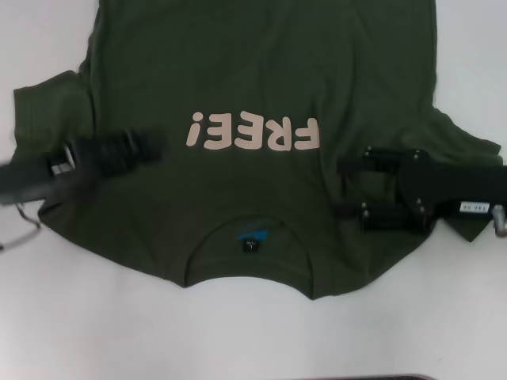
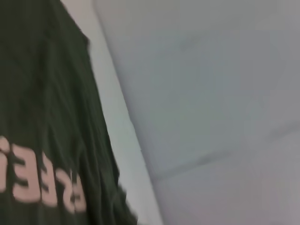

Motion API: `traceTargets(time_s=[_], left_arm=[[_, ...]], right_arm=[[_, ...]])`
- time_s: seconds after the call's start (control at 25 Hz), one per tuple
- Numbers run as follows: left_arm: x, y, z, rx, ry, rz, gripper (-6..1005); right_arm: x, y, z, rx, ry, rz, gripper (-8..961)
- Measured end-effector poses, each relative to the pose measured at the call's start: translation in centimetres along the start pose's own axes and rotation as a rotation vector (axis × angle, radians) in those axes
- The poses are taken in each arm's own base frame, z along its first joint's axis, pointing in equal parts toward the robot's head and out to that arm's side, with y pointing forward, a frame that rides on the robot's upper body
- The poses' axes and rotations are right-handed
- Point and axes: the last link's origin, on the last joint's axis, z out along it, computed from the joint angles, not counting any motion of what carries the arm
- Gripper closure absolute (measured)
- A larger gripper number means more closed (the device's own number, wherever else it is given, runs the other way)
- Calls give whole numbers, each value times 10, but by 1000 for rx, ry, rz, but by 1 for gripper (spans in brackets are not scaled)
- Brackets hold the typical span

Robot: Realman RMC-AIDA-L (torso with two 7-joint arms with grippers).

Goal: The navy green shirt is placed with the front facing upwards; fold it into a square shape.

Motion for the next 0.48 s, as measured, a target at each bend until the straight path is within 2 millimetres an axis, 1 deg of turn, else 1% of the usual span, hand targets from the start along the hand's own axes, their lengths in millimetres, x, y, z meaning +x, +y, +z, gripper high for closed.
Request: traceTargets(time_s=[0.12, 0.28, 0.48], left_arm=[[18, 4, -7, 9, 53, -62, 433], [39, 3, -17, 78, 79, -118, 432], [64, 1, -35, 170, 132, -142, 432]], right_arm=[[-7, -4, 1, 0, 3, 69, 133], [-13, -7, 5, -13, 11, 125, 133], [-22, -11, 11, -29, 34, 216, 133]])
